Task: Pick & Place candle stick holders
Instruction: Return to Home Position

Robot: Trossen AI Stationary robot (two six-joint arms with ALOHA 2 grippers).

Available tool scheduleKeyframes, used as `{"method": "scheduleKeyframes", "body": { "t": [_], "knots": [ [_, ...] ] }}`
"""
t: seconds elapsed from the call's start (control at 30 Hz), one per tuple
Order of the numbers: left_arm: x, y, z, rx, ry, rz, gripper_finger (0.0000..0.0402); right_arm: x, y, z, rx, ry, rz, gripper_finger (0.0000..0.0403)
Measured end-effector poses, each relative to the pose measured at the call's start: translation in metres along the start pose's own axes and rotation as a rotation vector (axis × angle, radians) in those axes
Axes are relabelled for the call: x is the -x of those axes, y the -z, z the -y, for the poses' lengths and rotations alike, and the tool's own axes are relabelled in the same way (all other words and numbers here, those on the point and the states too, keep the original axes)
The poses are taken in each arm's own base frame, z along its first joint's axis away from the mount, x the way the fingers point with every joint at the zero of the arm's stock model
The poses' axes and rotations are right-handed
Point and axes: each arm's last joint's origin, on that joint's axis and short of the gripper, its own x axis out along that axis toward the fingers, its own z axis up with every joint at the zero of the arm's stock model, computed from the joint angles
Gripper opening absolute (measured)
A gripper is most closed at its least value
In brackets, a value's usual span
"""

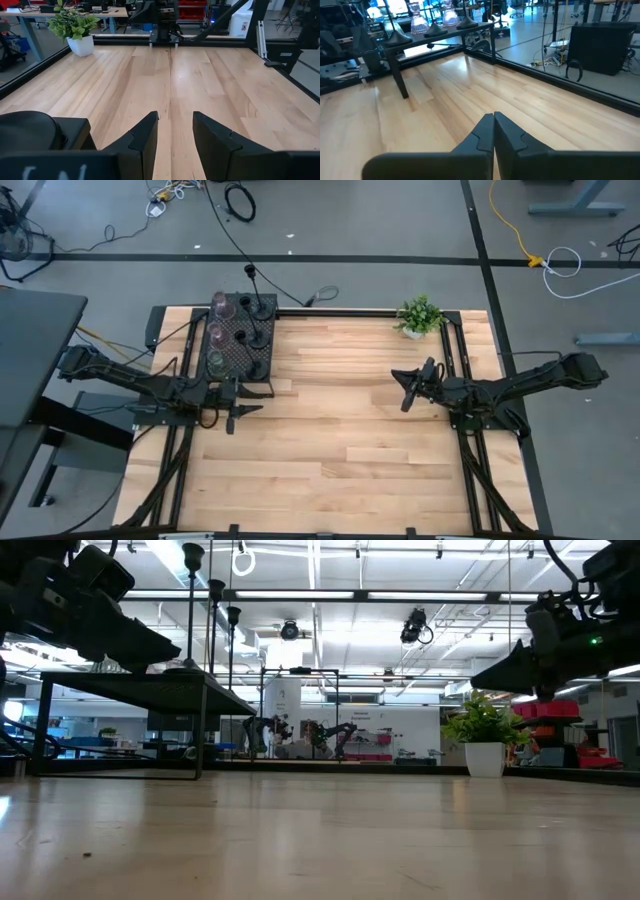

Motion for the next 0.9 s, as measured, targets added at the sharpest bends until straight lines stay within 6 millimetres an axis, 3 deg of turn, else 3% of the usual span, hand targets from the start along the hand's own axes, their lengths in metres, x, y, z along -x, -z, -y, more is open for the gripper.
{"method": "scheduleKeyframes", "body": {
  "t": [0.33,0.6,0.9],
  "knots": [
    [0.006,-0.004,-0.001,0.028,0.005,0.051,0.0126,0.004,-0.007,0.001,-0.037,-0.022,0.046,0.0008],
    [0.024,-0.022,-0.005,0.08,0.023,0.245,0.0126,0.02,-0.031,0.007,-0.178,-0.067,0.23,0.0008],
    [0.035,-0.031,-0.007,0.108,0.033,0.353,0.0126,0.041,-0.051,0.018,-0.33,-0.117,0.425,0.0008]
  ]
}}
